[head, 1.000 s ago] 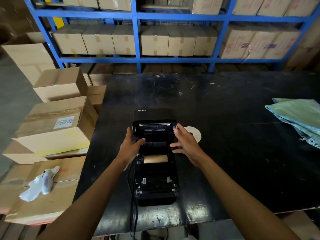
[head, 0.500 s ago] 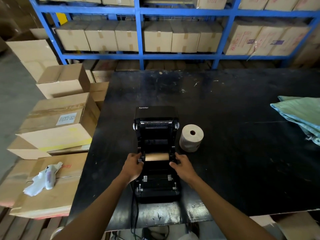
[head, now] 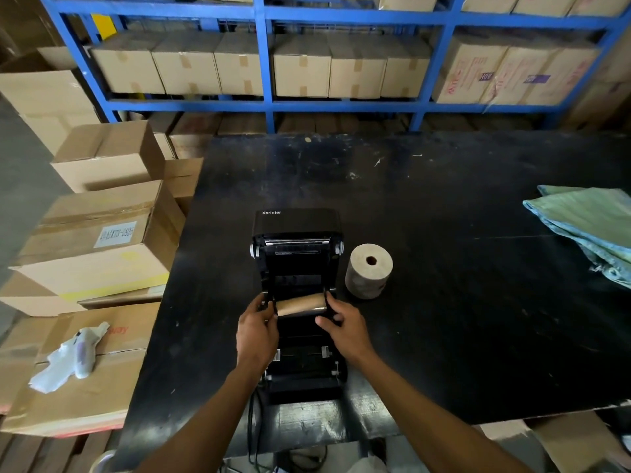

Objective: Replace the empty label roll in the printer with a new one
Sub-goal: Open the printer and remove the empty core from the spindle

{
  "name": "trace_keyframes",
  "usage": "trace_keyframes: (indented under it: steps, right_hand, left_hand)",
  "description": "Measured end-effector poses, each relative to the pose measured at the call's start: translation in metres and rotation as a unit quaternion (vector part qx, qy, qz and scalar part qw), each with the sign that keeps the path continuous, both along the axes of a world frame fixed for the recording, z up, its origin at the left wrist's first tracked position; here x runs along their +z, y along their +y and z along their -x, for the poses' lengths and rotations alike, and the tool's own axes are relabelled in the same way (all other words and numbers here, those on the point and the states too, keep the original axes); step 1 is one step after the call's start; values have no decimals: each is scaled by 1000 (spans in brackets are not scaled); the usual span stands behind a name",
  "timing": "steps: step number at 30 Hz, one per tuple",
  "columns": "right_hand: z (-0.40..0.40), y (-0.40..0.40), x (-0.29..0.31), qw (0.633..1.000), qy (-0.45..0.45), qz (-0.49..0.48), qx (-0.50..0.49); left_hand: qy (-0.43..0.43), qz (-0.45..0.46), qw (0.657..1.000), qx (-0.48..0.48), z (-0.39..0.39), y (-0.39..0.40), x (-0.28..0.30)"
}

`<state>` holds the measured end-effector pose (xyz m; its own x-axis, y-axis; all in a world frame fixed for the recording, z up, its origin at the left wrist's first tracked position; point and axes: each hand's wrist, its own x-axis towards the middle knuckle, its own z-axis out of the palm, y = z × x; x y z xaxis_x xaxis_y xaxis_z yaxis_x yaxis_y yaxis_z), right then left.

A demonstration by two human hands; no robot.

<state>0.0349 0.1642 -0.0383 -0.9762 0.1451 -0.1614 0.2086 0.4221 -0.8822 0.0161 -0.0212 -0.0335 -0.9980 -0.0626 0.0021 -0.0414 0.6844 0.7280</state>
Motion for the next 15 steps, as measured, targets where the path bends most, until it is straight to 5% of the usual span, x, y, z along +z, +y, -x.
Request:
trace_keyframes:
  steps: [7,15]
  right_hand:
    - [6,5,20,988,108,77,-79]
    - [7,44,30,974,159,81,-143]
  left_hand:
    - [64,-97,991,72,7,15,23]
    - [8,-182,981,64,6,48,32]
